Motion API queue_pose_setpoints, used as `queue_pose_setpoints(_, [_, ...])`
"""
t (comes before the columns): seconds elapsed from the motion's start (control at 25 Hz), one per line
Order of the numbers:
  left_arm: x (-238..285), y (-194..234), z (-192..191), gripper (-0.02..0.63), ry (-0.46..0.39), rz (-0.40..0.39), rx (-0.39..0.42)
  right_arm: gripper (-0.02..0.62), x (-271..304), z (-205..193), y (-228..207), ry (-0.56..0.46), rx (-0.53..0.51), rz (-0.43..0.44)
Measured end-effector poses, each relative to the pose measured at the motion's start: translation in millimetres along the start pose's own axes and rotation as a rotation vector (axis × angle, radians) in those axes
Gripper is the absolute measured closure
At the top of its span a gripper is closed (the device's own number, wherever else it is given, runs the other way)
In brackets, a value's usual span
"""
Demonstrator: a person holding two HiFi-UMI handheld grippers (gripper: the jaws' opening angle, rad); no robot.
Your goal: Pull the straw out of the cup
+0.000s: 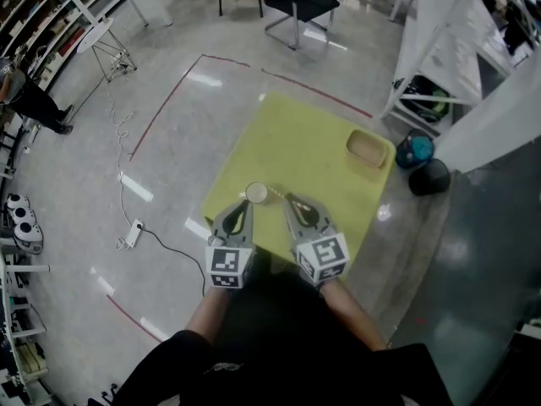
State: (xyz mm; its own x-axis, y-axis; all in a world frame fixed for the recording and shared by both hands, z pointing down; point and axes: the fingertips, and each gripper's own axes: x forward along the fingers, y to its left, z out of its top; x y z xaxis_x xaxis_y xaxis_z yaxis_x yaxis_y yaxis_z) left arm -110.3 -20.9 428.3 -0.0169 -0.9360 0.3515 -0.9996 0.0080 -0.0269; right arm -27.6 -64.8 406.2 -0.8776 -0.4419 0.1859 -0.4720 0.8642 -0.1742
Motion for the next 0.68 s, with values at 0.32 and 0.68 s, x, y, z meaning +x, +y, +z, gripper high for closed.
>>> queue_pose_setpoints(0.32, [1.2,6.3,-2.6,0.563,0.012,0.009,-0.003,0.560,6.9,-6.1,4.1,0.021,-0.003,0.022])
queue_pose_setpoints(0.68, [5.4,23.5,-8.0,0.563,0.027,0.008,-0.008,0.560,22.9,-9.3,11.6,0.027,-0.006,0.034])
